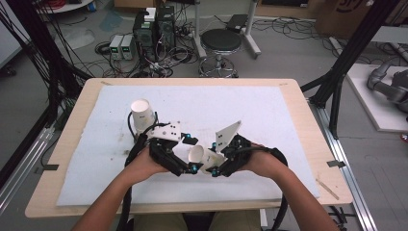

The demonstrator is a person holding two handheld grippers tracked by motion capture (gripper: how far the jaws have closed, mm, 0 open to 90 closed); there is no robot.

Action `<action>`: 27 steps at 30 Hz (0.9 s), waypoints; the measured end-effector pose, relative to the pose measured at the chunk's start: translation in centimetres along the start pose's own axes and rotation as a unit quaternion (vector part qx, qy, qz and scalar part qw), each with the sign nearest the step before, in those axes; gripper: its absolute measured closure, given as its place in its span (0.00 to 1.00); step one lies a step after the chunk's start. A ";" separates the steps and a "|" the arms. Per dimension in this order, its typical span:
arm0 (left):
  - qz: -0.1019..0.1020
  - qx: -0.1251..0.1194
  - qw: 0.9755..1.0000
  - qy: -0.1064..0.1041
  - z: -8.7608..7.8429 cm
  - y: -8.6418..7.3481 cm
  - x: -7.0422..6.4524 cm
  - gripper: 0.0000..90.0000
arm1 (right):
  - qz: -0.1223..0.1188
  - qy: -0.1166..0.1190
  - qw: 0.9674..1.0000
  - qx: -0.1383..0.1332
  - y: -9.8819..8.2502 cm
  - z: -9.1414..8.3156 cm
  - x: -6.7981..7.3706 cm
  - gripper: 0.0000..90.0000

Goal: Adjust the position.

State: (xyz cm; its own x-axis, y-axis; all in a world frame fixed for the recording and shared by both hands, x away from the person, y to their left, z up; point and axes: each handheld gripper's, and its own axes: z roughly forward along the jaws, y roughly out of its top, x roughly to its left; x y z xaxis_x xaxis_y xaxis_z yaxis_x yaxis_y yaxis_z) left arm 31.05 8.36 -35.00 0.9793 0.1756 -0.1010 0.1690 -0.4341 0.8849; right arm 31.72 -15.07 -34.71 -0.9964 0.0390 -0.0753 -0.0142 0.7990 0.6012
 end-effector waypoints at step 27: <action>0.024 0.024 0.999 -0.017 0.2 -0.5 0.1 0.42 | 0.035 0.008 0.999 0.011 0.3 0.3 0.1 0.24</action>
State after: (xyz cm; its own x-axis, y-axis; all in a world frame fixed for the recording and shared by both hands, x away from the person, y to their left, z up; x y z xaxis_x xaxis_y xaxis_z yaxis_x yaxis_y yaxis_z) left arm 31.05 8.44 -35.56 0.9895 0.1237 -0.0754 0.1265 -0.4841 0.8658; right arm 31.69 -14.68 -34.80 -0.9961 0.0851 -0.0213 0.0565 0.8081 0.5863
